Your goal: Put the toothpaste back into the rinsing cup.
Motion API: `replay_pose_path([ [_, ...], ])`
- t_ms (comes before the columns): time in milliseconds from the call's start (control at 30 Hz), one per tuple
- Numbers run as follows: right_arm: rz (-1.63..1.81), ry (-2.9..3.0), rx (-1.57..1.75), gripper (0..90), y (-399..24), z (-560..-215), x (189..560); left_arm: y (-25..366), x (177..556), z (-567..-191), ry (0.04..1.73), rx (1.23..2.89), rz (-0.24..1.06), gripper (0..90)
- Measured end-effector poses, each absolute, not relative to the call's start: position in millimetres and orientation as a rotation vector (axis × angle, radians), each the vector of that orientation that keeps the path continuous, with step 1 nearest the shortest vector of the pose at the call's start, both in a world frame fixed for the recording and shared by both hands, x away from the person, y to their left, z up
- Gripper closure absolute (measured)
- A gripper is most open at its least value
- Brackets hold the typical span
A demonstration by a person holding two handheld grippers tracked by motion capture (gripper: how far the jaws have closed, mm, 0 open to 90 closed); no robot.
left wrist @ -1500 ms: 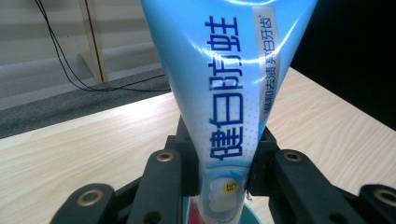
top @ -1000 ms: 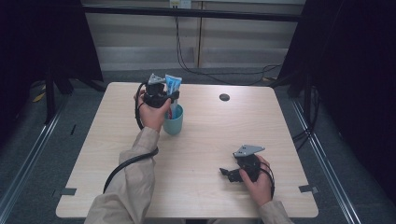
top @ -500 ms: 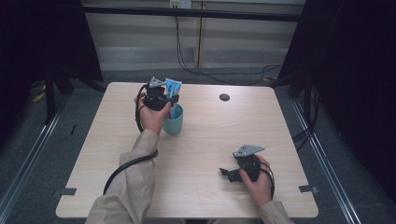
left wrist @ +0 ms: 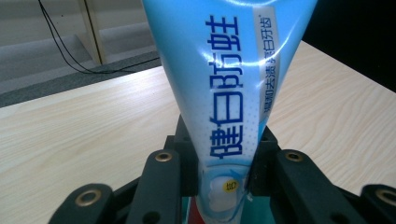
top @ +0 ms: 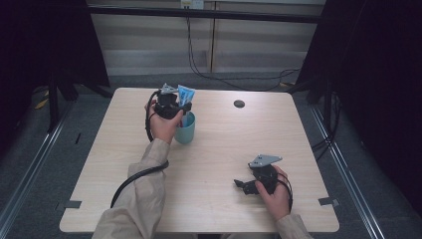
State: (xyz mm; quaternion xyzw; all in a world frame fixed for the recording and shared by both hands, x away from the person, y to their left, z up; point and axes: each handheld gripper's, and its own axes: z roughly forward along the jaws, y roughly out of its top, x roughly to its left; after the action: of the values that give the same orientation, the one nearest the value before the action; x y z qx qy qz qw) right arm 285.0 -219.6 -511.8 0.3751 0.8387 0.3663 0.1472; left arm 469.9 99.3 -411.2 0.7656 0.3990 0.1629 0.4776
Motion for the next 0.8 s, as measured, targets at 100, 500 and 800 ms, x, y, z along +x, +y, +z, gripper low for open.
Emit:
replay_pose_path([
  [100,1.054,2.414,1.078,14.0,-219.7,-511.8,284.9,98.5,470.4,-411.6,0.968,1.871,0.396,70.9],
  [500,1.058,2.419,1.070,14.0,-219.6,-512.0,284.5,91.3,472.0,-413.7,0.946,1.880,0.386,70.1],
  [800,1.058,2.420,1.069,14.0,-219.5,-511.9,284.3,87.6,472.5,-414.9,0.937,1.883,0.371,69.0],
])
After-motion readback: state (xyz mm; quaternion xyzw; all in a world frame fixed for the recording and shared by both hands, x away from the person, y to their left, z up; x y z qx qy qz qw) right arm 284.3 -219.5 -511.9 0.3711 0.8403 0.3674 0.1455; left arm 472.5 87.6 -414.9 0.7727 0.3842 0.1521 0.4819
